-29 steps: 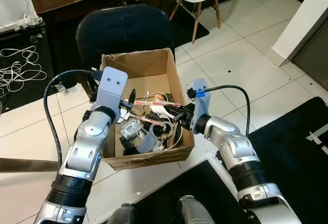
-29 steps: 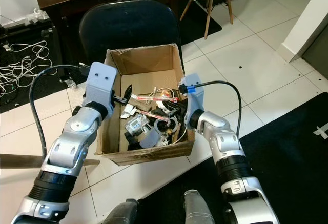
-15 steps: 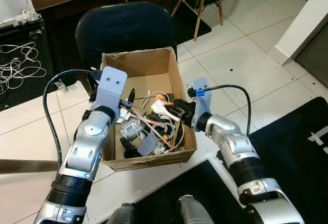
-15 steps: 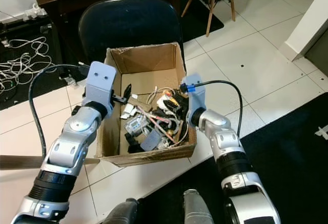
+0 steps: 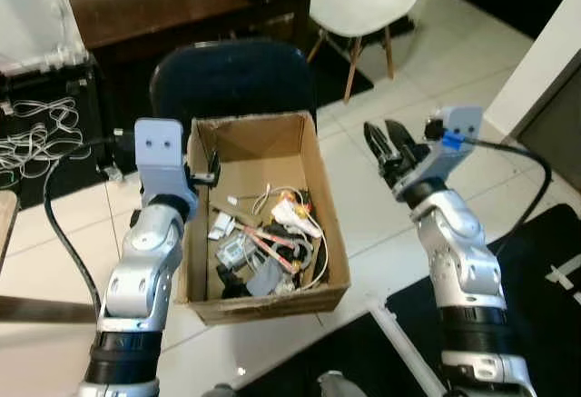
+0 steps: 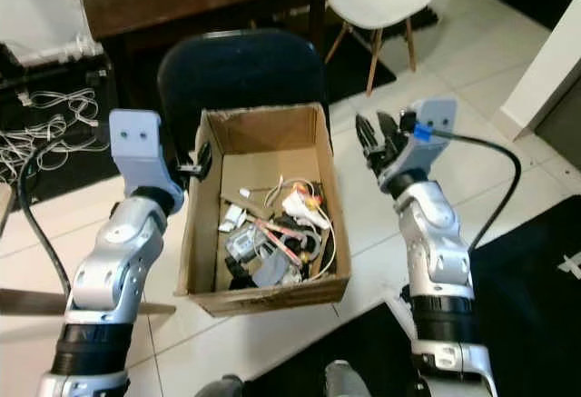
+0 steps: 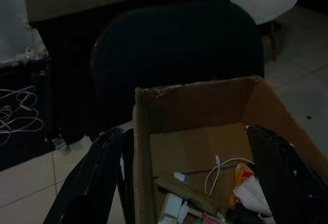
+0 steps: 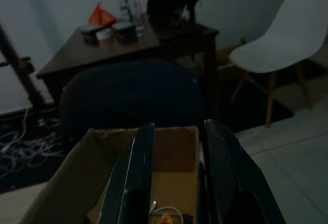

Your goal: Picking trash to rubbish bin

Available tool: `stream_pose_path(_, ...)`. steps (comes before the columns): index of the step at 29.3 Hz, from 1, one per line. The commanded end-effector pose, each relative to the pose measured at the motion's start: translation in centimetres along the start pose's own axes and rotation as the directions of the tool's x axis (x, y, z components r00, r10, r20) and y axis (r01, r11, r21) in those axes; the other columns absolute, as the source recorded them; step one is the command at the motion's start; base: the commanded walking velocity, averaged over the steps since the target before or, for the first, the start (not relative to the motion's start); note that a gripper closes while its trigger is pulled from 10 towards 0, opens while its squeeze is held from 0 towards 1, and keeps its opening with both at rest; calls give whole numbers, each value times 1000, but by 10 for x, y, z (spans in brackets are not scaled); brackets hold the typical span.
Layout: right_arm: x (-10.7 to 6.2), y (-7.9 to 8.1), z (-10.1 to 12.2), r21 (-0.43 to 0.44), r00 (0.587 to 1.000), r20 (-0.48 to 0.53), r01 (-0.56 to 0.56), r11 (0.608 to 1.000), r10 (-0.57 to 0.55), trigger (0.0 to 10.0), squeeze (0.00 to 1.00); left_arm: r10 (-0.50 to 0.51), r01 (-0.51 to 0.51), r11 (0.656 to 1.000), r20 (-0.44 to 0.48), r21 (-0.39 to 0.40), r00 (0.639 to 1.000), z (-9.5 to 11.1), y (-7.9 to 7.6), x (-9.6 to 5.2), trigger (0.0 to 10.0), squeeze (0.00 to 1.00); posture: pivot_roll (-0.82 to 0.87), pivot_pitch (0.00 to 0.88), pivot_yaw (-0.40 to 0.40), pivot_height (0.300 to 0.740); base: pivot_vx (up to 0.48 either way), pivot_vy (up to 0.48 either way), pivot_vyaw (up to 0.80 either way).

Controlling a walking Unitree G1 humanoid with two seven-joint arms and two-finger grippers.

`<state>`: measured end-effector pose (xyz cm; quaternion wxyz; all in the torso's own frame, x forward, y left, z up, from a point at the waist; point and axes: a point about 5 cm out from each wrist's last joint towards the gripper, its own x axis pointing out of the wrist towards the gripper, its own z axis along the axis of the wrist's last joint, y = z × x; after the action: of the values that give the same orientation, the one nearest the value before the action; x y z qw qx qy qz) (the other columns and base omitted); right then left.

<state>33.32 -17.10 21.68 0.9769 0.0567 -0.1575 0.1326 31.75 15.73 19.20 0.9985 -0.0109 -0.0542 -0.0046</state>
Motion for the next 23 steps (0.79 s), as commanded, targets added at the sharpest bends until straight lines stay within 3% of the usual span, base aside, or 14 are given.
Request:
stream_pose_path(1,-4,7,-3,-27,1000,-10,-16,1000,16,10000,0,10,-10,1000,12,-19,1000,-3,1,-5,10000,0,36,79,44,740,0,0,0)
stream_pose_path(4,-13,14,-12,-50,999,-46,-30,998,28,10000,0,1,-1,1000,22,-21,1000,-5,-1,-10,10000,0,36,63,40,740,0,0,0)
stream_pose_path(6,-23,17,-28,-48,993,-112,-36,998,31,10000,0,-58,57,997,15,52,998,-14,-8,-16,10000,0,43,42,28,740,0,0,0)
stream_pose_path(7,-23,17,-28,-48,993,-112,-36,998,31,10000,0,-58,57,997,15,52,998,-14,-8,-16,10000,0,43,42,28,740,0,0,0)
stream_pose_path(9,-33,13,-47,-89,982,-190,-13,996,-4,10000,0,-140,145,980,-41,139,989,-32,-14,-24,10000,0,45,27,23,740,0,0,0)
stream_pose_path(10,-33,13,-47,-89,982,-190,-13,996,-4,10000,0,-140,145,980,-41,139,989,-32,-14,-24,10000,0,45,27,23,740,0,0,0)
stream_pose_path(12,-43,6,-64,-144,967,-253,-1,990,-36,10000,0,-166,182,965,-98,187,981,-51,-14,-29,10000,0,48,19,19,740,0,0,0)
stream_pose_path(17,-69,-7,-94,-217,929,-342,68,974,-141,10000,0,-161,184,965,-130,189,978,-77,-13,-34,10000,0,48,15,19,740,0,0,0)
stream_pose_path(19,-75,-11,-101,-214,917,-360,101,972,-174,10000,0,-162,187,964,-141,187,977,-82,-13,-35,10000,0,48,15,19,740,0,0,0)
stream_pose_path(21,-94,-18,-118,-180,881,-417,163,970,-225,10000,0,-168,201,963,-183,178,969,-96,-11,-41,10000,0,43,9,31,740,0,0,0)
stream_pose_path(23,-97,-19,-119,-168,877,-421,175,970,-231,10000,0,-165,197,965,-188,173,968,-98,-10,-43,10000,0,43,9,31,740,0,0,0)
